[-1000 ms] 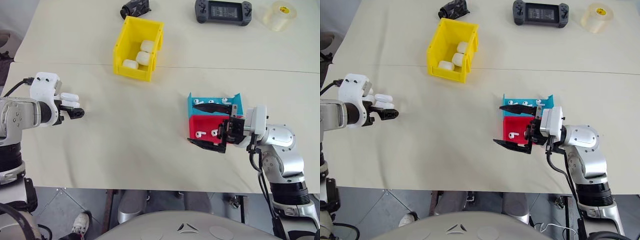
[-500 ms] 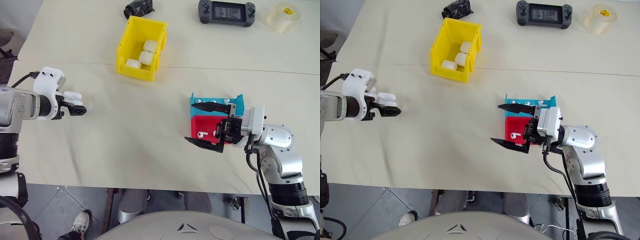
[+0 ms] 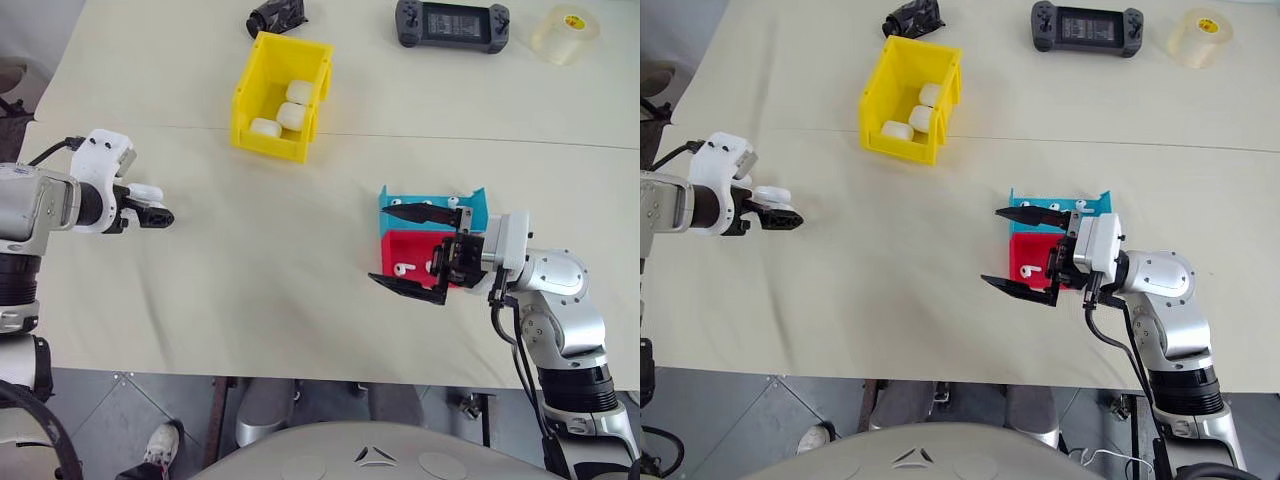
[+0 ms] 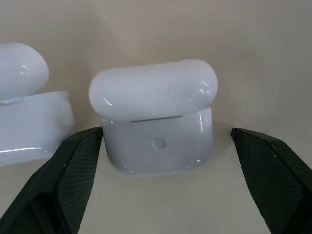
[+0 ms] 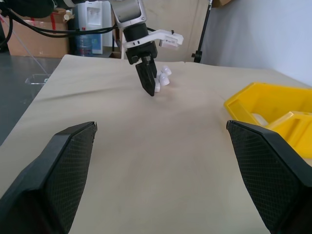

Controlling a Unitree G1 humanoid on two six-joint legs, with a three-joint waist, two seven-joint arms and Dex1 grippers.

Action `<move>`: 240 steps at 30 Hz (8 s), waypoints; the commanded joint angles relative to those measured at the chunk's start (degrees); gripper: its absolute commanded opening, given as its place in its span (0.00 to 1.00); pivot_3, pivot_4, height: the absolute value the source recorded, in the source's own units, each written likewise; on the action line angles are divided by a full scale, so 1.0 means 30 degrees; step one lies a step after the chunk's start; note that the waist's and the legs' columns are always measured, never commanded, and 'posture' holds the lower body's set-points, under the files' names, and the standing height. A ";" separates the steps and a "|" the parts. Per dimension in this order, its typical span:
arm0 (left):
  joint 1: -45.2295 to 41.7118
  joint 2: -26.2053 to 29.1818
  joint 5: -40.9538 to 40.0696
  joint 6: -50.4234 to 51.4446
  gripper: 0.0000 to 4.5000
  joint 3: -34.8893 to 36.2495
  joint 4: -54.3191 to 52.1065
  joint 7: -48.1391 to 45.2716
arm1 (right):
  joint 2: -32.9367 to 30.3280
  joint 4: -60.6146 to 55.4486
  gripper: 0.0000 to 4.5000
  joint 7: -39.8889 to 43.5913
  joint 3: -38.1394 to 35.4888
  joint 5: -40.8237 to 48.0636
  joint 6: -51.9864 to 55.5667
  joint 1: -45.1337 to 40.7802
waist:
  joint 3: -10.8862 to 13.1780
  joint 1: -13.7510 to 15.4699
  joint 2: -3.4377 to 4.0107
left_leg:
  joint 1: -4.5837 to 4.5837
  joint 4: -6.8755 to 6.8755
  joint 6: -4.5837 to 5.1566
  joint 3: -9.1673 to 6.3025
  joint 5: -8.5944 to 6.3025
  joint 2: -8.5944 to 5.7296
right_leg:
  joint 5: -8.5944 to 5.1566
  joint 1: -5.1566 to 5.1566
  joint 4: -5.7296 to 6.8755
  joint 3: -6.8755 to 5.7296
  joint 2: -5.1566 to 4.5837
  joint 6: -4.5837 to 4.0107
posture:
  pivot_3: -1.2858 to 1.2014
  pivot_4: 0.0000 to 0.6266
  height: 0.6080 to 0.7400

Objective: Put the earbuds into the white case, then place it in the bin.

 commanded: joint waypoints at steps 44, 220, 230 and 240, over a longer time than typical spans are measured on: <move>1.1843 -1.2929 -0.1975 -3.1220 0.62 0.2873 -0.6435 -1.0987 | -0.3950 -0.2414 1.00 -0.0598 -0.7040 0.0777 0.0390 0.6140 | -0.0011 0.0168 0.0024 | -0.0009 0.0013 0.0023 0.0037 -0.0021 0.0060 | 0.0008 0.0073 -0.0192 -0.0040 -0.0053 0.0011 | 0.52 0.24 1.00; 0.4947 -1.4240 -0.4847 -2.6635 0.62 0.0249 -0.2165 -1.4980 | 0.4683 -0.7428 0.12 -0.8891 0.1995 0.0896 0.2669 0.3528 | -0.0049 0.0022 0.0076 | -0.0014 0.0023 0.0089 0.0001 0.0013 0.0000 | 0.0030 0.0089 -0.0167 -0.0042 0.0034 0.0053 | 0.52 0.24 1.00; 0.4765 -1.4643 -0.4992 -2.6545 0.62 0.0379 -0.2277 -1.4658 | 0.3709 -0.7058 0.12 -0.8266 0.2657 0.0130 0.2246 0.3447 | -0.0049 0.0033 0.0076 | -0.0016 0.0022 0.0090 0.0000 0.0013 -0.0001 | 0.0030 0.0090 -0.0171 -0.0043 0.0031 0.0053 | 0.52 0.24 1.00; 0.4487 -1.4936 -0.4941 -2.6633 0.62 0.0495 -0.2119 -1.4527 | 0.2647 -0.7355 0.39 -0.7441 0.2967 0.1756 0.3045 0.3754 | -0.0048 0.0035 0.0075 | -0.0019 0.0022 0.0090 -0.0001 0.0012 0.0000 | 0.0030 0.0091 -0.0180 -0.0042 0.0022 0.0053 | 0.52 0.24 1.00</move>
